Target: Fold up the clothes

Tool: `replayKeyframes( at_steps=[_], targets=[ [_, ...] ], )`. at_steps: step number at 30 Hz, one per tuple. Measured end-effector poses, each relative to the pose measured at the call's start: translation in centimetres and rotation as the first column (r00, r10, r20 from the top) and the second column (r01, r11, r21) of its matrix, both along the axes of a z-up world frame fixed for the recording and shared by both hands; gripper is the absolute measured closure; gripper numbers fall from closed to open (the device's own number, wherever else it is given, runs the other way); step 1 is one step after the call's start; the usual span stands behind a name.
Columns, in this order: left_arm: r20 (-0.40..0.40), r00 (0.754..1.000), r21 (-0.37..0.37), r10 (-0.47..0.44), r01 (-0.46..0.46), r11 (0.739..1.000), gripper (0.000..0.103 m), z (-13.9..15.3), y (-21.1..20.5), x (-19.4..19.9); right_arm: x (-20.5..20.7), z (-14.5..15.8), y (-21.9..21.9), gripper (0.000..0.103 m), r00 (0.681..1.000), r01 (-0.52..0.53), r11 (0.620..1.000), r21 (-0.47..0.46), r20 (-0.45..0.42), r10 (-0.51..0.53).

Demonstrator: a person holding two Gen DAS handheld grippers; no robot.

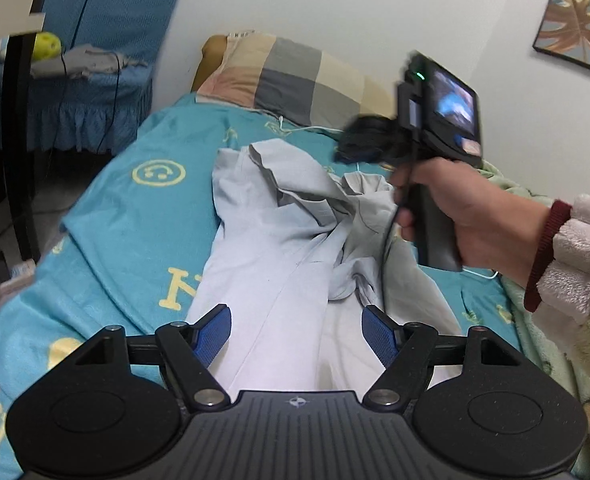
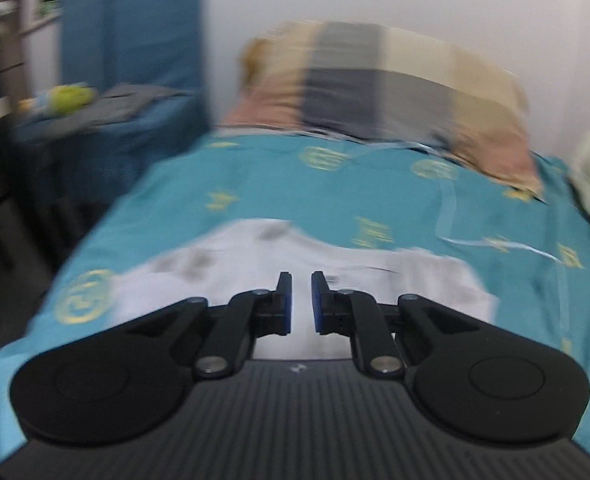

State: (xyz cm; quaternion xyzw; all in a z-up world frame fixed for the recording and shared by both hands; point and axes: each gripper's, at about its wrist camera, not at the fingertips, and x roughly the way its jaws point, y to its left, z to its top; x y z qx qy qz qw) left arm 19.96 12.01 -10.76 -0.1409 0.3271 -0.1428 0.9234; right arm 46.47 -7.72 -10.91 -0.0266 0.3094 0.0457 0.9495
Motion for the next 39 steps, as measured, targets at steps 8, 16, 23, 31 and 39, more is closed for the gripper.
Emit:
replayKeyframes(
  at_steps=[8, 16, 23, 31, 39],
  targets=[
    [-0.006, 1.0, -0.009, 0.026, -0.026, 1.0, 0.029, 0.0, 0.3, -0.1, -2.2, 0.7, -2.1, 0.087, 0.994, -0.111, 0.964, 0.241, 0.006, 0.113],
    [-0.008, 0.999, -0.018, 0.054, -0.054, 0.998, 0.028, 0.1, 0.7, -0.2, -3.2, 0.5, 6.2, 0.043, 0.938, -0.339, 0.937, 0.086, -0.046, 0.343],
    [-0.013, 0.999, -0.016, 0.041, -0.042, 0.999, 0.028, -0.3, 0.4, -0.1, -2.7, 0.9, 5.3, 0.094, 0.977, -0.215, 0.976, 0.005, -0.002, 0.215],
    [-0.009, 0.999, -0.037, 0.041, -0.041, 0.998, 0.028, -0.5, 0.3, -0.1, -1.1, 0.8, -4.9, 0.092, 0.995, 0.098, 0.971, 0.218, -0.02, -0.096],
    [-0.004, 1.0, -0.008, 0.026, -0.026, 1.0, 0.028, -0.7, -0.6, 0.1, -4.8, 0.3, -8.5, 0.062, 0.996, 0.063, 0.925, 0.375, 0.04, -0.084]
  ],
)
